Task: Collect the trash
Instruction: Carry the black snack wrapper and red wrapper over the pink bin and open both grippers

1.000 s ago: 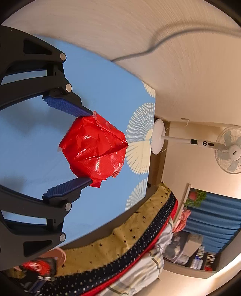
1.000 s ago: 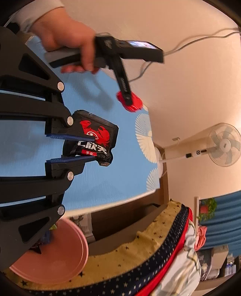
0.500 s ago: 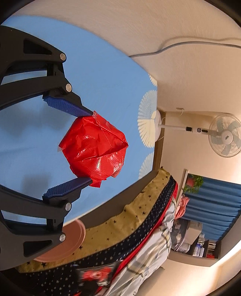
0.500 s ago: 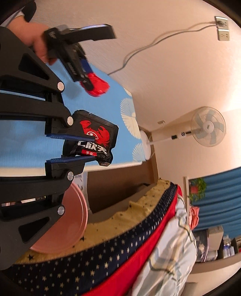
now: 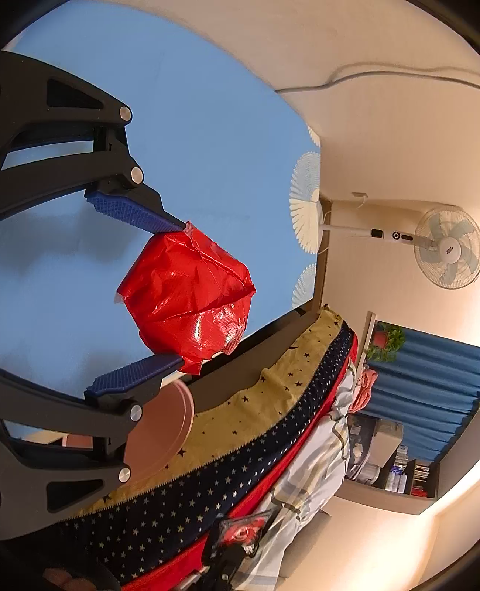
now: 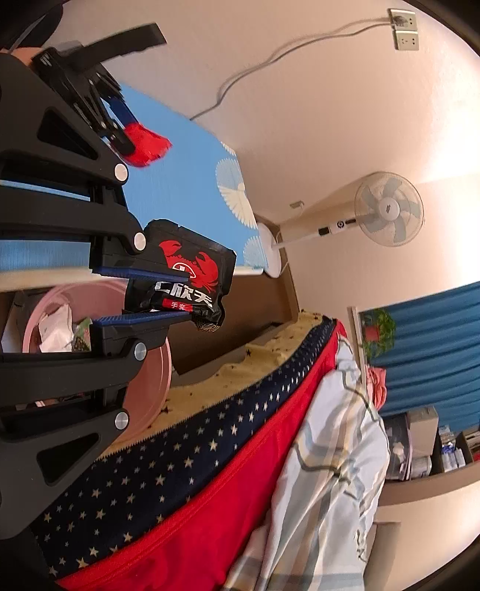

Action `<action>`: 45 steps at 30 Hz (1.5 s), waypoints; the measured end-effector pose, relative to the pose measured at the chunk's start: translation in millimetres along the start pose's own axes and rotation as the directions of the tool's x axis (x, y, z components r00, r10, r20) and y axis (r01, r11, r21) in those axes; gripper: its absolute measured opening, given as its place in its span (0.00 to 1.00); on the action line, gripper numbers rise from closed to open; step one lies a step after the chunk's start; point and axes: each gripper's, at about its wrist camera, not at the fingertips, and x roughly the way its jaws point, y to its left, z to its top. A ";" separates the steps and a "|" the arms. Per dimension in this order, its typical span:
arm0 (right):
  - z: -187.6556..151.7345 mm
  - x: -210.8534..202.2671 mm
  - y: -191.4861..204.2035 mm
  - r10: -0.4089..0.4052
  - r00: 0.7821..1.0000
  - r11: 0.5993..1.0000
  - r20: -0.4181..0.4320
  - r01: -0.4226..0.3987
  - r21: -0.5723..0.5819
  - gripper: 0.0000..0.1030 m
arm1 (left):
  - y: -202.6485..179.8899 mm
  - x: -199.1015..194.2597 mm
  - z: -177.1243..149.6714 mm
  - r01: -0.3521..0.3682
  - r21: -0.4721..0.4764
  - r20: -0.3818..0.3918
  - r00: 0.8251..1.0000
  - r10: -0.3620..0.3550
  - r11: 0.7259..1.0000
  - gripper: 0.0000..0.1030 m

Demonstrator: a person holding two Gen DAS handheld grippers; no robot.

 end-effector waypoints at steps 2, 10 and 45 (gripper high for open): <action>-3.4 -0.8 -6.1 -0.016 1.000 1.000 0.006 0.016 0.002 0.16 | -6.2 -4.4 -9.0 0.001 -0.010 0.001 1.000 -0.001 1.000 0.62; -7.4 0.5 -23.2 -0.050 0.998 0.999 0.038 0.050 0.018 0.16 | -31.1 2.7 -25.9 -0.005 0.069 -0.010 1.000 0.005 0.998 0.62; -8.2 25.5 -45.3 -0.166 0.986 0.985 -0.004 0.166 0.042 0.16 | -81.3 38.5 -28.9 0.109 0.153 -0.032 0.994 -0.105 0.982 0.63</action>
